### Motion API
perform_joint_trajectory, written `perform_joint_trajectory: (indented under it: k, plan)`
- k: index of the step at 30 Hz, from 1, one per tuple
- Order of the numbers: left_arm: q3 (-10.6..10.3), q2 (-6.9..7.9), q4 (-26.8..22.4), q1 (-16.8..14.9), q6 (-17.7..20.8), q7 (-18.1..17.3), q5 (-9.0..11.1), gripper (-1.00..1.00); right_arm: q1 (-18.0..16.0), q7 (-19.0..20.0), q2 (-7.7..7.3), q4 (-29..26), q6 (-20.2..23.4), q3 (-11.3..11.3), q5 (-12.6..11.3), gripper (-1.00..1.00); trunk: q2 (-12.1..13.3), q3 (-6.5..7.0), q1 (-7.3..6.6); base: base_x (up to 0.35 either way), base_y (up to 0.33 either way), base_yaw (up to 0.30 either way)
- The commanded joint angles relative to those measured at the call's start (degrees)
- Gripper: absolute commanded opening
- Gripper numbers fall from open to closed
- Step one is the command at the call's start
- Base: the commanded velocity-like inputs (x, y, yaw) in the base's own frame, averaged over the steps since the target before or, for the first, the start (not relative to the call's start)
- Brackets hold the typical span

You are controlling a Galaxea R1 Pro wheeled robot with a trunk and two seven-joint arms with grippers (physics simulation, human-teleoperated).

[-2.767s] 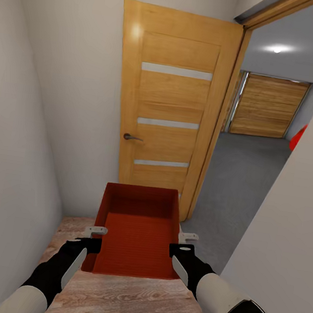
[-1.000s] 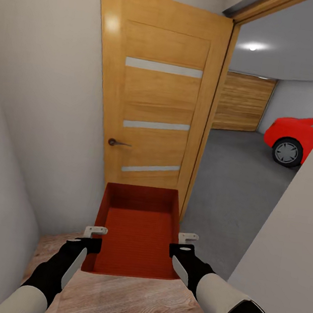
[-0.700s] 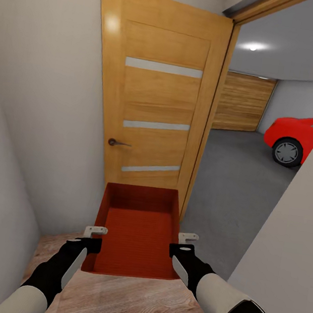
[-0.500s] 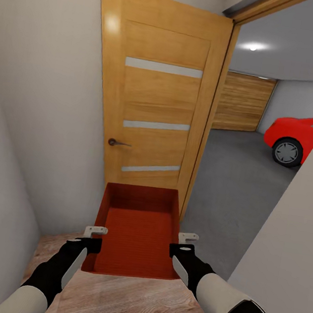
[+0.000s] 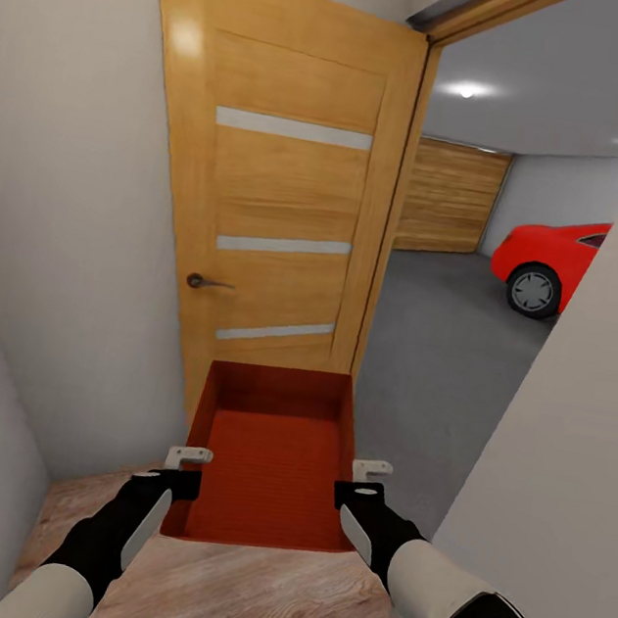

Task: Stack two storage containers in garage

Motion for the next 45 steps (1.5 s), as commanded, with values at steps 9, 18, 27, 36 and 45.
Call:
perform_joint_trajectory:
  k: [9,18,27,36,45]
  plan:
    - [-0.05,0.29,-0.20,-0.05,-1.69,0.86,-1.76,-1.00,-0.05,0.50,-0.03,0.02,0.27,2.18,-2.28,-1.00,-0.14,-0.14,0.05,0.169,0.174,-0.133]
    - [-0.13,0.30,-0.20,-0.05,-1.69,0.84,-1.76,-1.00,-0.04,0.50,-0.03,0.02,0.27,2.18,-2.28,-1.00,-0.14,-0.14,0.05,0.199,0.184,-0.001]
    - [-0.20,0.32,-0.11,-0.05,-1.69,0.86,-1.81,-1.00,-0.02,0.50,-0.03,0.02,0.27,2.18,-2.28,-1.00,-0.14,-0.14,0.05,0.209,0.185,-0.063]
    - [-0.21,0.37,-0.11,-0.05,-1.69,0.86,-1.83,-1.00,-0.04,0.50,-0.03,0.02,0.27,2.15,-2.28,-1.00,-0.14,-0.14,0.05,0.204,0.176,-0.240]
    - [-0.21,0.37,-0.19,-0.05,-1.69,0.86,-1.84,-1.00,-0.05,0.50,-0.03,0.02,0.27,2.19,-2.20,-1.00,-0.14,-0.14,0.05,0.077,0.060,-0.242]
